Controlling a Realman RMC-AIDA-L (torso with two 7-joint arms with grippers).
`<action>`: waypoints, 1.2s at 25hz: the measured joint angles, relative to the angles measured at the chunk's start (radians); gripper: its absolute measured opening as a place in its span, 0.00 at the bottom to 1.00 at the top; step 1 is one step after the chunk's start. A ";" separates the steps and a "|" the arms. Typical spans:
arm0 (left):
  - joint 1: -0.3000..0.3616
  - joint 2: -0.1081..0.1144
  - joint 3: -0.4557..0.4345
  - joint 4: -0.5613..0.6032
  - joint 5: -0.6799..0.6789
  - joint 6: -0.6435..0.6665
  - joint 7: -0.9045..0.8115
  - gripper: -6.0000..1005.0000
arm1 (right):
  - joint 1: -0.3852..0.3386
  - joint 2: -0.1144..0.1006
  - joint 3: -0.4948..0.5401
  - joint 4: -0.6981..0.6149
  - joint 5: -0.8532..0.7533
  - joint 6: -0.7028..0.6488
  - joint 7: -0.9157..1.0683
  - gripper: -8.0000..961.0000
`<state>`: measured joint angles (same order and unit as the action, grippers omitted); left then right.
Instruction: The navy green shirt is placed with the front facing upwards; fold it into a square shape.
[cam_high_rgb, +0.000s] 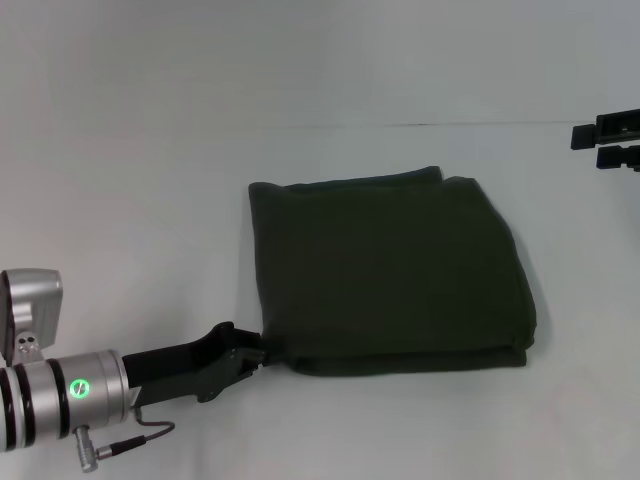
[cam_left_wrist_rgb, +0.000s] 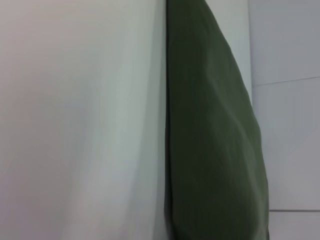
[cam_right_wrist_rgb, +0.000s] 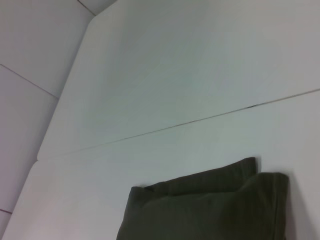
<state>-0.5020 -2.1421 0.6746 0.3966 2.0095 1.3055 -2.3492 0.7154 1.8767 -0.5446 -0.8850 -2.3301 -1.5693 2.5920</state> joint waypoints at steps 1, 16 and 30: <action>0.001 0.001 -0.002 0.000 0.005 0.002 -0.002 0.08 | 0.001 0.000 0.000 0.001 0.000 0.000 -0.001 0.66; 0.026 0.017 -0.006 0.021 0.022 0.011 -0.020 0.11 | -0.003 -0.001 0.000 0.003 0.000 0.013 -0.002 0.66; 0.091 0.036 -0.014 0.143 0.045 0.119 0.011 0.14 | 0.001 -0.002 -0.001 0.025 0.000 0.028 -0.026 0.66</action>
<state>-0.4112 -2.1057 0.6610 0.5400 2.0547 1.4248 -2.3386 0.7169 1.8744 -0.5459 -0.8601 -2.3303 -1.5410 2.5659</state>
